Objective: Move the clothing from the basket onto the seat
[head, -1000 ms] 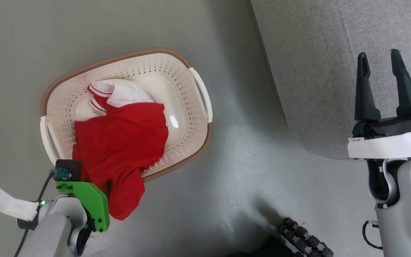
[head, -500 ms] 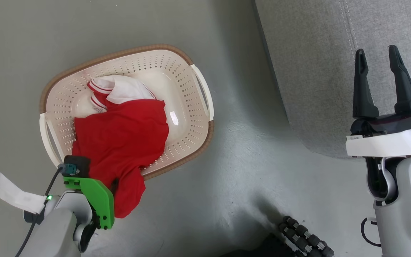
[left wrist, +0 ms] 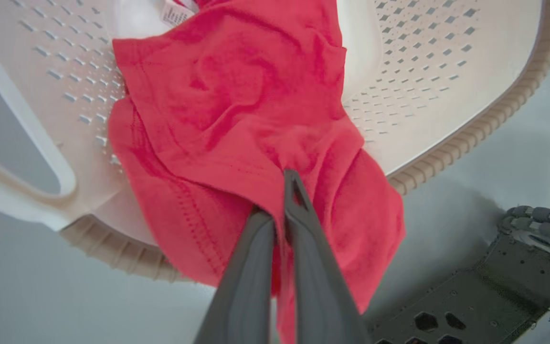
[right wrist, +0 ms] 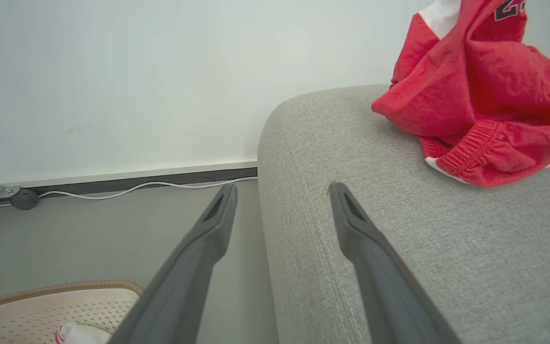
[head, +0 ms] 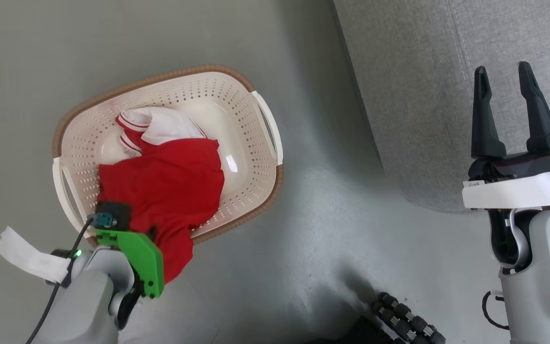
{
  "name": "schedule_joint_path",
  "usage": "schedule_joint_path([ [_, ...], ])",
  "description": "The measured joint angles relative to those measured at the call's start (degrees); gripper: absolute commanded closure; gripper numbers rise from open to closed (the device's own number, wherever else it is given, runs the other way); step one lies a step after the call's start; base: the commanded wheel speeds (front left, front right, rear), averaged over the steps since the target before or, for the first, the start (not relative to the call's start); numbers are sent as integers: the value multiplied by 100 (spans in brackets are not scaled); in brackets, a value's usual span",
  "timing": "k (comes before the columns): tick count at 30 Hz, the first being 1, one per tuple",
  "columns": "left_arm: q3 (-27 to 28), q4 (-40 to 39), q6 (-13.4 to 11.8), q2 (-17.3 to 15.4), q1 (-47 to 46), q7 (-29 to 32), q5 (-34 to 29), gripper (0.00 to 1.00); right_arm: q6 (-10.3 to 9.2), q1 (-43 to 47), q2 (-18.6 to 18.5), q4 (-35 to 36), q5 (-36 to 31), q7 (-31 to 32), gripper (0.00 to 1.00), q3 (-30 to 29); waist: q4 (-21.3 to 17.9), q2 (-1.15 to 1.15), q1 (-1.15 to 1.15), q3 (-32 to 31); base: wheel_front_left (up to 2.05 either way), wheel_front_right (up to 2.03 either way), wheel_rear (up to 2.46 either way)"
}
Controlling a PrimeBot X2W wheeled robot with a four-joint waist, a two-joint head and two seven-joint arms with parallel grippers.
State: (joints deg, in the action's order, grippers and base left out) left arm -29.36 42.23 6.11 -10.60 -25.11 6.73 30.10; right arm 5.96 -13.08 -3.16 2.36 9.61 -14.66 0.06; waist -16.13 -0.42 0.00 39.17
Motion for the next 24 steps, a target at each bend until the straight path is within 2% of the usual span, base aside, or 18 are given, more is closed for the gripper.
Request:
schedule_joint_path([
  [11, 490, -786, 49, 111, -308, -1296, 211, 100, 8, -119, 25, -164, -9, 0, 0, 122, 176, 0, 0, -699, 0, 0, 0],
  [20, 602, -1427, 71, 264, -291, -1967, 410, 100, 58, -118, 24, -249, -125, 0, 0, 328, 387, 0, 0, -1297, 0, 0, 0],
  [24, 597, -1747, 94, 281, -199, -1998, 411, 100, 69, -103, -38, -337, -270, 0, 0, 653, 510, 0, 0, -1606, 0, 0, 0],
])
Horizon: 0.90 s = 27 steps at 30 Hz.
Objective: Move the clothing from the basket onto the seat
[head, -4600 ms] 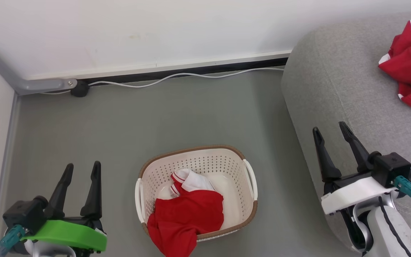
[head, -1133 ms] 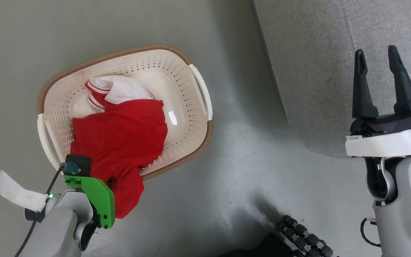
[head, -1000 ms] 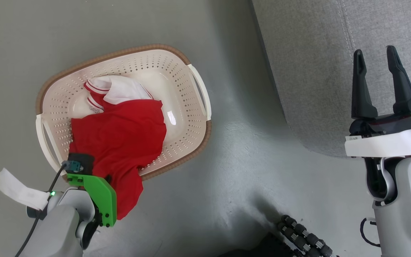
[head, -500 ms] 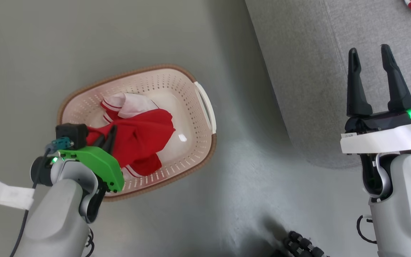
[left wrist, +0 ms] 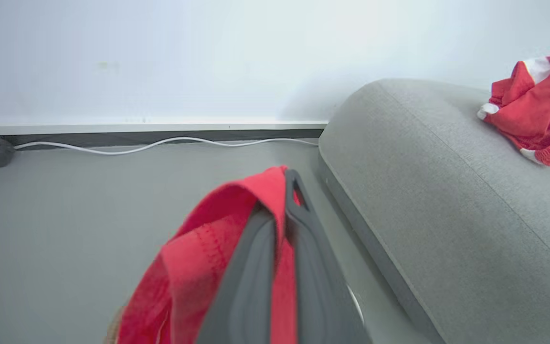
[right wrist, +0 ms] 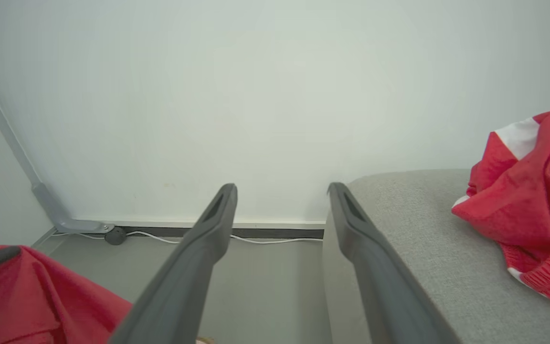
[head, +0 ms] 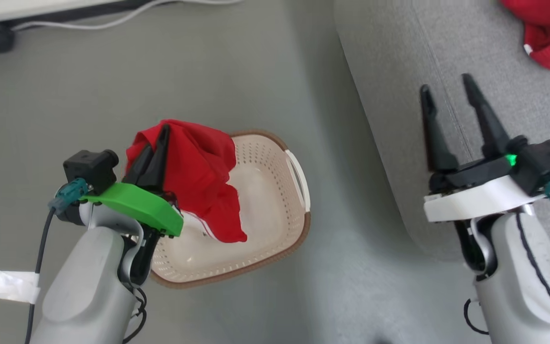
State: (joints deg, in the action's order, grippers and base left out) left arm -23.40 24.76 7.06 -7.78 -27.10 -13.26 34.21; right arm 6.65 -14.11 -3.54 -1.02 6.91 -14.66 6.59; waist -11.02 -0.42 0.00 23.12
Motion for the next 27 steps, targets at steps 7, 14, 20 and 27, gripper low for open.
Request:
schedule_joint_path([
  [7, -79, -547, 0, 12, 257, -43, -1, 100, 42, 116, -66, -175, -48, 0, 0, 710, 211, 0, 0, -562, 0, 0, 0],
  [14, -280, -935, 5, 9, 511, -44, -3, 100, 43, 321, -203, -481, 107, 0, 0, 1771, 385, 0, 0, -1137, 0, 0, 0],
  [20, -468, -1288, 5, -51, 845, 92, -3, 100, 47, 382, -247, -693, 346, 1, 0, 2537, 474, 0, 0, -1631, 0, 0, 0],
  [27, -910, -2020, 5, -2, 895, 424, -19, 100, 47, 358, -270, -735, 533, 1, 0, 2942, 572, 0, 1, -1921, 0, 0, 0],
])
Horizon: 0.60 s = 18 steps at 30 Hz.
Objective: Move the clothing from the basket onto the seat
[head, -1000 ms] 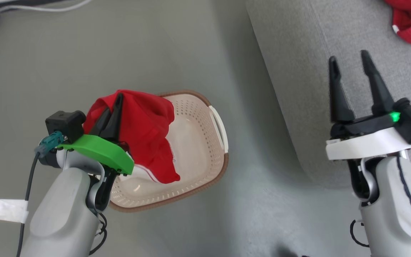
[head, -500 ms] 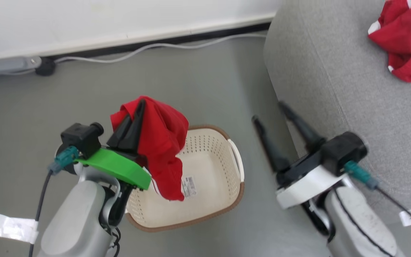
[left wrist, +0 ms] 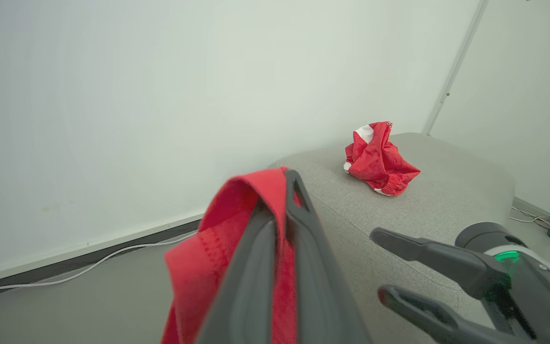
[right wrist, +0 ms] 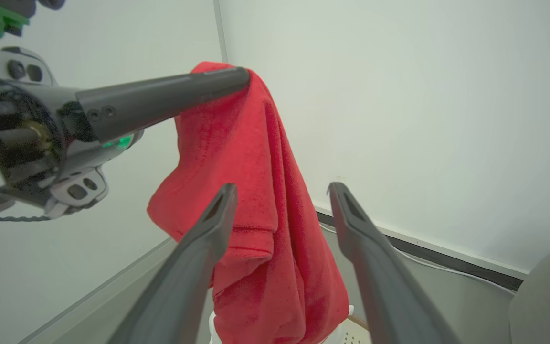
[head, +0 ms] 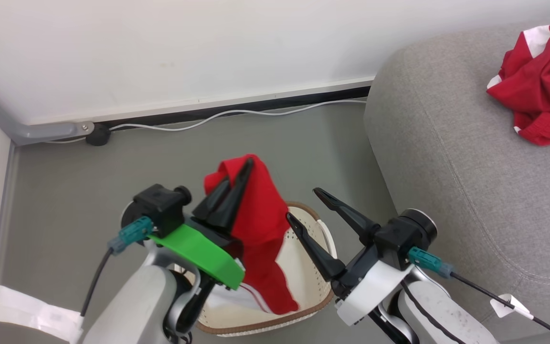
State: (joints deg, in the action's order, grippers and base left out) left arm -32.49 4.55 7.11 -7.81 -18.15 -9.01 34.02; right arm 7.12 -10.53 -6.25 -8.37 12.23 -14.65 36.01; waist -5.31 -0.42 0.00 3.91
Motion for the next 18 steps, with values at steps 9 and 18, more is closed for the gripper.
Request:
schedule_joint_path([
  [9, -573, -805, 0, 89, 15, 323, -5, 100, 0, -308, 2, -169, 292, 0, 0, 198, 100, 0, 0, 96, 0, 0, 0],
  [18, -530, -1198, -14, -81, 208, 494, -3, 53, 0, -354, 27, -308, 865, 9, 100, 694, 13, 0, 0, 135, 0, 0, 0],
])
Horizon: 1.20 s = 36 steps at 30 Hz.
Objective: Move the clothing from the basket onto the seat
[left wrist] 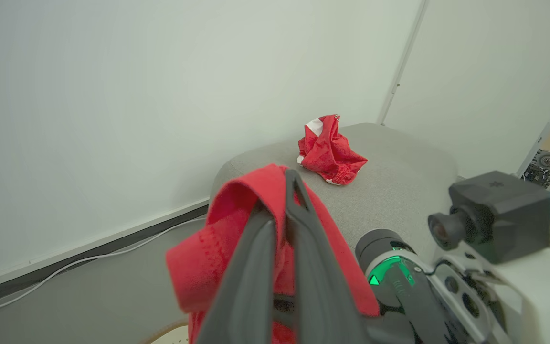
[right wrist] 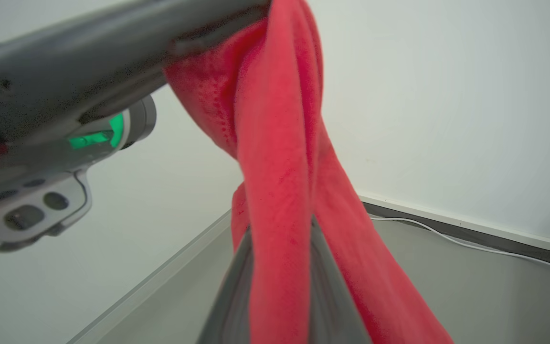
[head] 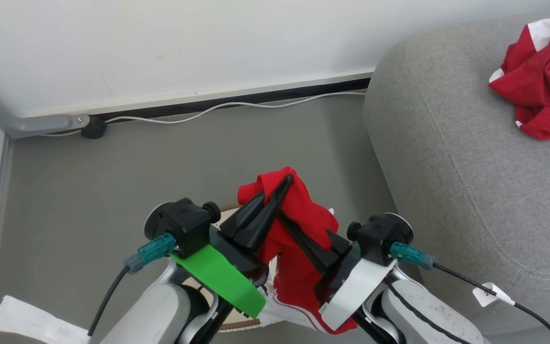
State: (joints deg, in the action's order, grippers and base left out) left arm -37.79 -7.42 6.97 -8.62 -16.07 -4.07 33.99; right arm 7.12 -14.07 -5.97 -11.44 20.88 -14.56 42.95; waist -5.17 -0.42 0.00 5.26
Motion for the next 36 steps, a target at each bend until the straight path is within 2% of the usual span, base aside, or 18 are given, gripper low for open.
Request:
schedule_joint_path([
  [1, 41, -18, -22, -51, 28, 7, -2, 12, 0, -15, -5, 0, 24, -1, 100, -2, -34, 0, 0, 7, 0, 0, 0],
  [2, 71, -26, -53, -93, 47, 26, -9, 0, 0, -35, -26, 0, 42, -1, 100, -19, -71, 0, 0, 13, 0, 0, 0],
  [6, 140, -55, -176, -205, 223, 102, -9, 0, 0, -132, -148, 32, 49, 0, 100, -194, -268, 0, 0, 40, 0, 0, 0],
  [11, 51, -163, -192, -230, 290, 158, -9, 0, -19, -139, -359, 180, 49, -1, 100, -681, -593, 0, 0, 94, 0, 0, 0],
  [17, -152, -234, -186, -229, 290, 354, -9, 0, -270, -125, -516, 491, 90, -1, 100, -1137, -1033, 0, 0, 205, 0, 0, 0],
  [21, -258, -292, -167, -235, 289, 491, -48, 0, -370, -76, -606, 679, 121, -2, 100, -1348, -1330, 0, 0, 325, 0, 0, 0],
  [24, -271, -385, -198, -256, 289, 590, -90, 0, -371, -72, -656, 786, 177, -2, 100, -1490, -1541, 0, 0, 464, 0, 0, 0],
  [27, -177, -434, -343, -342, 290, 656, -272, 0, -368, -146, -635, 813, 386, -2, 100, -1689, -1733, 0, 0, 653, 0, 0, 0],
  [32, -218, -475, -476, -364, 292, 827, -341, 0, -427, -689, -645, 728, 812, -2, 100, -2471, -1986, 0, 0, 1046, 0, 0, 0],
  [33, -218, -475, -476, -364, 292, 827, -341, 0, -427, -689, -645, 728, 812, -2, 100, -2471, -1986, 0, 0, 1046, 0, 0, 0],
  [36, -312, -499, -557, -405, 303, 1034, -415, 0, -594, -1335, -693, 393, 1349, -2, 100, -3286, -2073, 0, 0, 1408, 0, 0, 0],
])
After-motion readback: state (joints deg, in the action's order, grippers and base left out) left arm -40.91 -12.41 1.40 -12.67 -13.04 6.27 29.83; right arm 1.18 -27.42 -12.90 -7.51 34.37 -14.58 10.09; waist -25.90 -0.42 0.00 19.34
